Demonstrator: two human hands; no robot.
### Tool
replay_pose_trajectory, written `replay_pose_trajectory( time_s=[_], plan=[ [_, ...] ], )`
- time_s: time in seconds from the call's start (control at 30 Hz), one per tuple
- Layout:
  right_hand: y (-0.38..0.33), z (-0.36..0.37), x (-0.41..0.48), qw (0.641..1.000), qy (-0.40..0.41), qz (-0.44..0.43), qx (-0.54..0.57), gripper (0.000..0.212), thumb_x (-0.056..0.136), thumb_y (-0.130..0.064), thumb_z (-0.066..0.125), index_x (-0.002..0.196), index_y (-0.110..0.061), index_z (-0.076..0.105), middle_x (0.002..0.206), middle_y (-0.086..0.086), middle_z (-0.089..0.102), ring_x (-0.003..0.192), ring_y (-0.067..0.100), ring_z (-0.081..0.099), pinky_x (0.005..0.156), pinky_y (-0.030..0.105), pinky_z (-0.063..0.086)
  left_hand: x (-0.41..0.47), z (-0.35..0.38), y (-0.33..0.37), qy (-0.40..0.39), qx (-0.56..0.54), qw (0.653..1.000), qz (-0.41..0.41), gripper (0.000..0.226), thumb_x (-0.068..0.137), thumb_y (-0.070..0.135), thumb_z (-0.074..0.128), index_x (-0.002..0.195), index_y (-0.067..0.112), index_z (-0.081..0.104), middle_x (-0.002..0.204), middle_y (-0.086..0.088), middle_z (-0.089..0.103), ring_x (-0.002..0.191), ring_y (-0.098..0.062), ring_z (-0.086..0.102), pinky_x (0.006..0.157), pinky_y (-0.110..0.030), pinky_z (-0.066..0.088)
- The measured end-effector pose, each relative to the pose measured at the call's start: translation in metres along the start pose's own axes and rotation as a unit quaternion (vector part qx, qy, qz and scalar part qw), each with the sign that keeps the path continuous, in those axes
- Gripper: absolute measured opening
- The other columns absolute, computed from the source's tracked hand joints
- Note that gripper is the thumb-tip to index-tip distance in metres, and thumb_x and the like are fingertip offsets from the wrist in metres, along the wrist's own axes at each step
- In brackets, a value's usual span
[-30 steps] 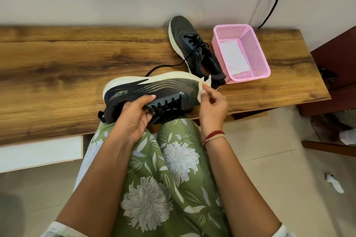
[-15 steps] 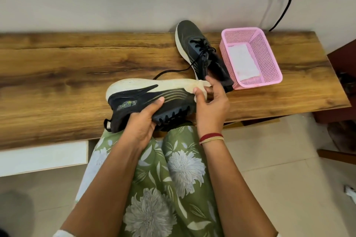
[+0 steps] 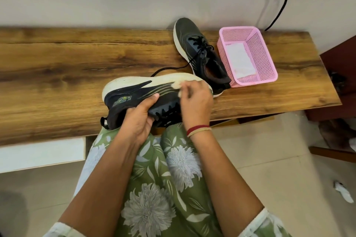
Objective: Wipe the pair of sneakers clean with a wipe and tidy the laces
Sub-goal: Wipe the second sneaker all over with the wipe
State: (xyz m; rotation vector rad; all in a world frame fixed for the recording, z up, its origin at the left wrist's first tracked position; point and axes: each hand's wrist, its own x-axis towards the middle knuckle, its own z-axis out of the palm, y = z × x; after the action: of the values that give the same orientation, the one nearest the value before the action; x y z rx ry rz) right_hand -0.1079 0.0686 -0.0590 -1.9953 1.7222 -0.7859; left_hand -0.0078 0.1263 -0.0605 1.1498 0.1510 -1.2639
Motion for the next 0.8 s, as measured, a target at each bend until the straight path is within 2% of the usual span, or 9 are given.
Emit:
replay_pose_trajectory(
  time_s=[0.07,0.1,0.2,0.27,0.4,0.5,0.57,0.7,0.8],
  plan=[
    [0.008,-0.006,0.009,0.996,0.048,0.068,0.009,0.017,0.091,-0.017,0.056,0.091,-0.006,0.068,0.091,0.013,0.059,0.086,0.028,0.056,0.073,0.031,0.041,-0.001,0.001,-0.002,-0.002,0.0,1.0,-0.003,0.006,0.085,-0.002,0.061,0.086,0.003,0.065,0.079,-0.006,0.074,0.077,-0.016,0.071,0.075,-0.031,0.058],
    [0.002,-0.005,0.008,0.997,0.041,0.072,0.009,0.017,0.091,-0.017,0.056,0.09,-0.006,0.068,0.091,0.012,0.059,0.085,0.027,0.056,0.073,0.031,0.04,-0.001,0.002,-0.001,-0.003,0.0,1.0,-0.004,0.006,0.085,-0.002,0.061,0.086,0.003,0.065,0.078,-0.006,0.074,0.076,-0.016,0.071,0.075,-0.03,0.058],
    [-0.021,0.007,-0.009,0.999,-0.045,-0.014,0.022,0.015,0.09,-0.017,0.056,0.086,-0.007,0.067,0.088,0.011,0.059,0.08,0.024,0.055,0.07,0.031,0.039,0.001,0.001,0.0,-0.005,-0.002,1.0,0.0,0.008,0.086,-0.003,0.059,0.087,0.003,0.065,0.077,-0.005,0.073,0.073,-0.015,0.07,0.069,-0.028,0.058],
    [-0.01,0.003,-0.004,0.999,-0.043,-0.03,-0.001,0.018,0.091,-0.02,0.055,0.087,-0.007,0.067,0.088,0.011,0.059,0.081,0.024,0.055,0.069,0.03,0.037,0.001,0.001,0.0,-0.004,-0.004,1.0,-0.001,0.007,0.085,-0.003,0.06,0.087,0.003,0.065,0.079,-0.007,0.073,0.075,-0.017,0.07,0.072,-0.03,0.059],
    [0.011,-0.006,0.008,0.995,0.038,0.097,0.004,0.017,0.09,-0.019,0.056,0.087,-0.007,0.068,0.09,0.011,0.059,0.085,0.026,0.056,0.071,0.03,0.038,-0.002,0.003,-0.001,-0.002,-0.008,1.0,-0.01,0.006,0.085,-0.003,0.061,0.084,0.001,0.065,0.078,-0.008,0.073,0.076,-0.017,0.071,0.077,-0.032,0.058],
    [-0.012,0.003,-0.003,0.999,-0.03,0.018,0.021,0.014,0.089,-0.017,0.057,0.083,-0.008,0.067,0.086,0.009,0.058,0.079,0.022,0.054,0.07,0.031,0.039,0.0,0.002,0.002,0.001,-0.001,1.0,-0.014,0.005,0.085,-0.002,0.061,0.084,0.002,0.065,0.076,-0.007,0.073,0.073,-0.016,0.07,0.074,-0.03,0.058],
    [-0.007,0.001,0.0,0.998,-0.037,-0.045,-0.007,0.015,0.089,-0.018,0.058,0.083,-0.007,0.066,0.084,0.01,0.058,0.076,0.019,0.052,0.067,0.028,0.036,0.001,0.001,0.002,-0.002,0.0,1.0,-0.01,0.005,0.085,-0.002,0.061,0.085,0.002,0.064,0.077,-0.006,0.073,0.074,-0.016,0.07,0.075,-0.031,0.058],
    [0.014,-0.007,0.014,0.995,0.041,0.091,-0.006,0.016,0.09,-0.019,0.056,0.088,-0.007,0.067,0.091,0.009,0.058,0.086,0.023,0.055,0.069,0.022,0.028,0.0,0.001,-0.001,-0.003,-0.009,1.0,-0.021,0.005,0.085,-0.002,0.061,0.087,0.001,0.064,0.081,-0.008,0.074,0.079,-0.017,0.071,0.077,-0.031,0.058],
    [-0.017,0.007,-0.001,0.999,-0.025,0.027,0.028,0.012,0.089,-0.016,0.058,0.082,-0.011,0.067,0.086,0.005,0.056,0.079,0.018,0.05,0.068,0.023,0.028,0.002,0.001,0.001,-0.003,-0.01,1.0,-0.018,0.005,0.086,-0.002,0.06,0.087,0.001,0.064,0.079,-0.007,0.073,0.075,-0.016,0.07,0.071,-0.027,0.058]
  ],
)
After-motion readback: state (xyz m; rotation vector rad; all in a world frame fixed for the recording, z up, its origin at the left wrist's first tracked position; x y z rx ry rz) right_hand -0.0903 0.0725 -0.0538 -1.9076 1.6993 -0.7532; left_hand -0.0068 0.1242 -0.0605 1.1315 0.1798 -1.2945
